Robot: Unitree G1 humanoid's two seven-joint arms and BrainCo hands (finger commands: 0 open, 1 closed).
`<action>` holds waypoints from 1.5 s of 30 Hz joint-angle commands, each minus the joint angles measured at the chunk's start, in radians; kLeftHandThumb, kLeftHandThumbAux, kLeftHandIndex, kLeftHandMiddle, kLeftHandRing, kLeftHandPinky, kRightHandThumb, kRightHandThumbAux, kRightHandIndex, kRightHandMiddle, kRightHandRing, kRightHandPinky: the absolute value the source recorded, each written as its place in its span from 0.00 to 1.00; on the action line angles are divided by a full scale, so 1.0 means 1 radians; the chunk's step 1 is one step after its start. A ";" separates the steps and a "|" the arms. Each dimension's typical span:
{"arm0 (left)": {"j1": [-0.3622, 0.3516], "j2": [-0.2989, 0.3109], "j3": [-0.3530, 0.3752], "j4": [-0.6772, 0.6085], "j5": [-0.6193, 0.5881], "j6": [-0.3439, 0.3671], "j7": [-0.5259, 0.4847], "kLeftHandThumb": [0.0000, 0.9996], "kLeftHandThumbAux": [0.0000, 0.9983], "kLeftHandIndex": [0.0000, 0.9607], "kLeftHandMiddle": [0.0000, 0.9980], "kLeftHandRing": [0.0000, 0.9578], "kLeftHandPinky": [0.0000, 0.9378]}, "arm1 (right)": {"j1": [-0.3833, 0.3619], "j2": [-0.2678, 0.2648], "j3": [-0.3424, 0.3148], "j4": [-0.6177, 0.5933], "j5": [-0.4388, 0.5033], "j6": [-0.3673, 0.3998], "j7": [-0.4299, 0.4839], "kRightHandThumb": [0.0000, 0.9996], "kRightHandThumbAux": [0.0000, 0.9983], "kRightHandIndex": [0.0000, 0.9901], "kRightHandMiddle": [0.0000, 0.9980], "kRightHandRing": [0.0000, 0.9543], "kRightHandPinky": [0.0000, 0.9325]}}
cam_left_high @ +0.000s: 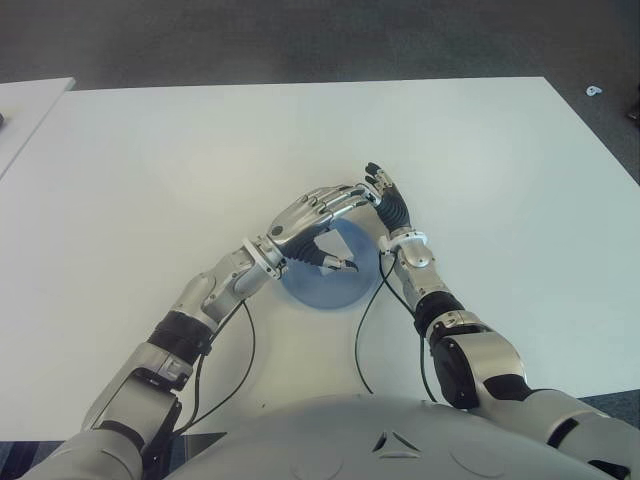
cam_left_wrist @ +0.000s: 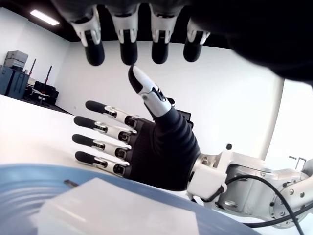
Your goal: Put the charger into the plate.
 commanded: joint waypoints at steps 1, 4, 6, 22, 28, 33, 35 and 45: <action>-0.009 0.018 0.035 0.039 -0.100 -0.011 -0.046 0.21 0.26 0.00 0.00 0.00 0.00 | 0.058 0.000 -0.002 0.058 0.003 0.055 0.011 0.07 0.47 0.00 0.00 0.00 0.00; -0.032 0.030 0.072 0.076 -0.239 -0.033 -0.116 0.20 0.29 0.00 0.00 0.00 0.00 | 0.059 -0.001 -0.001 0.053 0.002 0.058 0.017 0.07 0.44 0.00 0.00 0.00 0.00; -0.044 0.032 0.115 0.098 -0.419 -0.020 -0.226 0.20 0.31 0.00 0.00 0.00 0.00 | 0.060 -0.003 0.000 0.050 0.003 0.060 0.025 0.06 0.43 0.00 0.00 0.00 0.00; -0.152 -0.115 0.586 0.463 -1.216 0.206 -0.603 0.02 0.59 0.00 0.00 0.00 0.00 | 0.065 -0.006 -0.042 0.035 0.036 0.050 -0.028 0.00 0.38 0.00 0.00 0.00 0.00; -0.163 -0.127 0.607 0.502 -1.237 0.184 -0.658 0.00 0.59 0.00 0.00 0.00 0.01 | 0.065 -0.015 -0.050 0.050 0.026 0.033 -0.056 0.02 0.43 0.00 0.00 0.00 0.00; -0.194 -0.134 0.648 0.575 -1.252 0.189 -0.719 0.00 0.60 0.01 0.01 0.00 0.03 | 0.064 -0.021 -0.058 0.064 0.019 0.023 -0.075 0.04 0.47 0.00 0.00 0.00 0.00; -0.205 -0.140 0.661 0.598 -1.252 0.193 -0.728 0.00 0.60 0.01 0.02 0.00 0.03 | 0.063 -0.023 -0.062 0.068 0.022 0.022 -0.073 0.04 0.49 0.00 0.00 0.00 0.00; -0.223 -0.167 0.689 0.671 -1.203 0.174 -0.693 0.00 0.61 0.00 0.03 0.00 0.02 | 0.063 -0.027 -0.087 0.068 0.040 0.028 -0.064 0.03 0.52 0.00 0.00 0.00 0.00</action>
